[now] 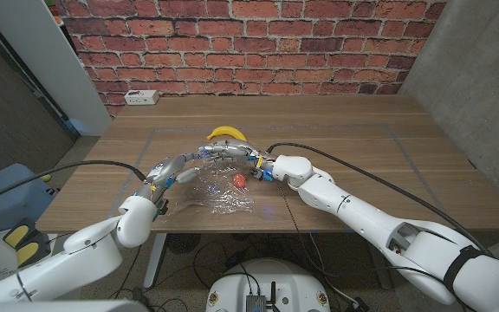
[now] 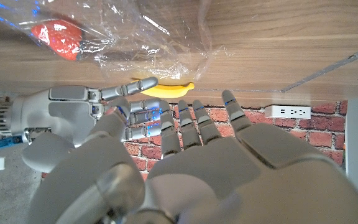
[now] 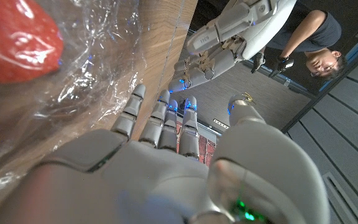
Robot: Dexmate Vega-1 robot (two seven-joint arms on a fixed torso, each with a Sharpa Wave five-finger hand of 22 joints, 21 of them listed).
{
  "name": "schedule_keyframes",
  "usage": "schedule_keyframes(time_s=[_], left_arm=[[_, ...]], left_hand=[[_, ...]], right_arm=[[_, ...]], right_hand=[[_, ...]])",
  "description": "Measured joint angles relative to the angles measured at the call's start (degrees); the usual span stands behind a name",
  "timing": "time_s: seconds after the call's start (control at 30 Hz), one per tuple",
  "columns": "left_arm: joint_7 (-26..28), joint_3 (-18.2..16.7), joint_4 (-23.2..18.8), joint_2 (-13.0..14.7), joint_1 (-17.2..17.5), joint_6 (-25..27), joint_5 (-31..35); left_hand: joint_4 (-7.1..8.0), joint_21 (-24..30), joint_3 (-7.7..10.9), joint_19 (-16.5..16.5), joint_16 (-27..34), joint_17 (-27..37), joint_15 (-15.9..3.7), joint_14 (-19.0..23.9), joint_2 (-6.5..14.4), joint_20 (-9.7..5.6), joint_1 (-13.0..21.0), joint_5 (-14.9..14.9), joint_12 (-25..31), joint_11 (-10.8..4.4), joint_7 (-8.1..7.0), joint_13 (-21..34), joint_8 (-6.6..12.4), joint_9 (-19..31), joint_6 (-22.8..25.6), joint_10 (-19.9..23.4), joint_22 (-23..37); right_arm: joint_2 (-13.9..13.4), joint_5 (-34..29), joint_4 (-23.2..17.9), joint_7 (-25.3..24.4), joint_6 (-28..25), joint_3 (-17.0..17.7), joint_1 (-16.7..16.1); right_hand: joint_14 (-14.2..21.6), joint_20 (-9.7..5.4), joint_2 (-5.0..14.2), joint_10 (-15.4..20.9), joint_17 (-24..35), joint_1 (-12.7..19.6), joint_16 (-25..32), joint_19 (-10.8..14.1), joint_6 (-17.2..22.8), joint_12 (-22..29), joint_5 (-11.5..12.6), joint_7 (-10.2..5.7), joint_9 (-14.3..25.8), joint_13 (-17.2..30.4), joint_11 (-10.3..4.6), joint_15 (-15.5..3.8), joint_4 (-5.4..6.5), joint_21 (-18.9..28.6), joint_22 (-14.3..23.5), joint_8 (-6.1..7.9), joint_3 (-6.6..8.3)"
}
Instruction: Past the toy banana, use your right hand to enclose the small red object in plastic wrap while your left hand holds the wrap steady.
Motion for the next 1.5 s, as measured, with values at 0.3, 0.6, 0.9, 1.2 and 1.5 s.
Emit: schedule_keyframes(time_s=[0.3, 0.6, 0.9, 1.2, 1.5], left_arm=[[-4.2, 4.7, -4.1, 2.2, -3.0, 8.3, 4.3], [-8.0, 9.2, -8.2, 4.6, -5.5, 16.1, 8.6], [-12.1, 11.6, -10.1, 6.1, -7.0, 21.1, 11.4], [-15.2, 11.6, -10.1, 6.1, -7.0, 23.9, 13.2], [-18.1, 17.3, -13.9, 10.2, -10.3, 25.2, 15.2]], left_hand=[[0.09, -1.1, -1.34, -0.8, 0.0, 0.0, 0.33, -3.4, -3.7, -0.22, 3.7, 0.0, 0.0, -0.63, -2.78, 0.0, 0.42, 0.0, -1.5, -3.3, 0.0], [0.55, -2.8, -3.39, -2.1, 0.0, 0.2, 1.69, -7.8, -6.7, 0.02, 9.5, 0.9, 0.0, -2.18, -7.49, 0.0, 0.64, 0.0, -2.9, -8.1, 0.0], [0.71, -4.3, -4.5, -3.3, 0.0, 0.2, 3.48, -11.3, -7.8, 0.64, 13.1, 1.6, 0.0, -2.14, -7.99, 0.0, 0.64, 0.3, -3.4, -11.4, 0.0], [0.7, -4.9, -4.96, -3.4, 0.0, 0.1, 3.97, -12.7, -7.4, 0.74, 16.0, 2.0, 0.0, -2.19, -8.38, 0.0, 1.08, 0.3, -2.6, -12.8, 0.0], [0.93, -5.6, -5.19, -3.9, 0.0, 0.1, 4.29, -14.1, -6.4, 0.83, 19.4, 2.2, 0.0, -2.35, -8.5, 0.0, 1.08, 0.3, -2.7, -14.4, 0.0]], right_arm=[[-4.9, -10.4, -7.9, -6.1, 2.4, 0.0, -1.8], [-10.4, -18.5, -17.8, -12.0, -2.4, 0.7, -5.1], [-15.0, -23.1, -26.7, -14.7, -7.5, 1.0, -8.5], [-18.4, -23.1, -33.8, -14.7, -7.5, 1.3, -11.8], [-21.3, -30.9, -40.3, -18.6, -22.1, 1.4, -14.6]], right_hand=[[-0.8, -0.09, -0.07, 0.5, 0.1, 1.3, 0.2, 0.7, 0.8, 0.2, 0.0, -0.21, 0.0, 0.0, -1.2, -0.33, -1.35, -0.2, 0.0, 0.44, 0.45], [-4.9, -0.52, -1.0, -1.5, 0.3, 4.0, -0.5, 0.7, 1.2, -0.2, 0.0, -1.69, 0.1, 0.0, -3.23, -0.98, -3.12, -1.4, 0.3, 0.44, 0.98], [-9.5, -0.81, -2.03, -4.4, 0.3, 7.3, -1.4, -0.2, 0.3, -0.7, -0.2, -3.42, 0.2, 0.2, -4.58, -0.81, -4.11, -3.0, 0.3, -0.12, 1.74], [-15.3, -0.58, -2.65, -8.5, 0.3, 9.2, -2.2, -3.3, 0.4, -1.1, -0.2, -5.81, 0.4, 0.2, -4.86, 0.92, -3.72, -5.3, 0.3, -0.24, 2.93], [-19.7, -0.79, -2.85, -12.6, 0.4, 13.2, -2.2, -5.8, -1.1, -1.1, -0.2, -8.48, 0.4, 0.2, -6.07, 1.83, -4.32, -7.4, 0.3, -0.46, 5.35]])
